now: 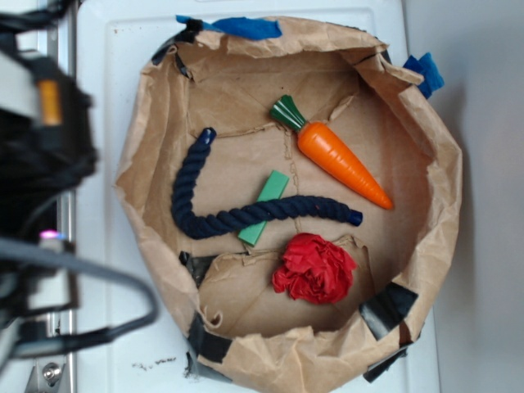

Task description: Grab the carrot.

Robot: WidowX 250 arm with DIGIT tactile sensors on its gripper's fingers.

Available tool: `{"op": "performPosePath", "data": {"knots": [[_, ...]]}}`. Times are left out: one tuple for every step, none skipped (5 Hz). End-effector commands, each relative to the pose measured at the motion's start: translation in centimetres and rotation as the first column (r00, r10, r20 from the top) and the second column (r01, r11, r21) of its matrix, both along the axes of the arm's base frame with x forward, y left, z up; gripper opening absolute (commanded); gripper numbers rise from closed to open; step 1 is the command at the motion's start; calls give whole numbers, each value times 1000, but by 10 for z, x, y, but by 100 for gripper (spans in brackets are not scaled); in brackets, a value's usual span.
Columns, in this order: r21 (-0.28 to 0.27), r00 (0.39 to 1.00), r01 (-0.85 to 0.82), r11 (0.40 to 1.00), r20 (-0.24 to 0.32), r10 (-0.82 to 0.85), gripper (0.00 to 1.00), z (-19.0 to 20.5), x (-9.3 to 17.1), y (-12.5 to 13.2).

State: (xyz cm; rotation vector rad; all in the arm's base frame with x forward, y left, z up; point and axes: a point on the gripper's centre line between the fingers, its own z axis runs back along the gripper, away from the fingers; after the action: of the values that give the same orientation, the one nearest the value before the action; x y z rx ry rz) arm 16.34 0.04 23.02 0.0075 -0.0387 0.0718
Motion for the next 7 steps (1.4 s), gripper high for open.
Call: {"op": "performPosePath", "data": {"knots": [[-37,988,149,988,-23,-150,100,-8,50,9],[-80,959,279,957,-28,-282,100,-11,71,16],[-98,934,354,930,-19,-357,100,-14,94,28],[-80,872,486,870,-22,-489,100,-23,112,28],[-47,733,680,732,24,-680,100,-19,115,22],[-47,733,680,732,24,-680,100,-19,115,22],[-47,733,680,732,24,-680,100,-19,115,22]]}}
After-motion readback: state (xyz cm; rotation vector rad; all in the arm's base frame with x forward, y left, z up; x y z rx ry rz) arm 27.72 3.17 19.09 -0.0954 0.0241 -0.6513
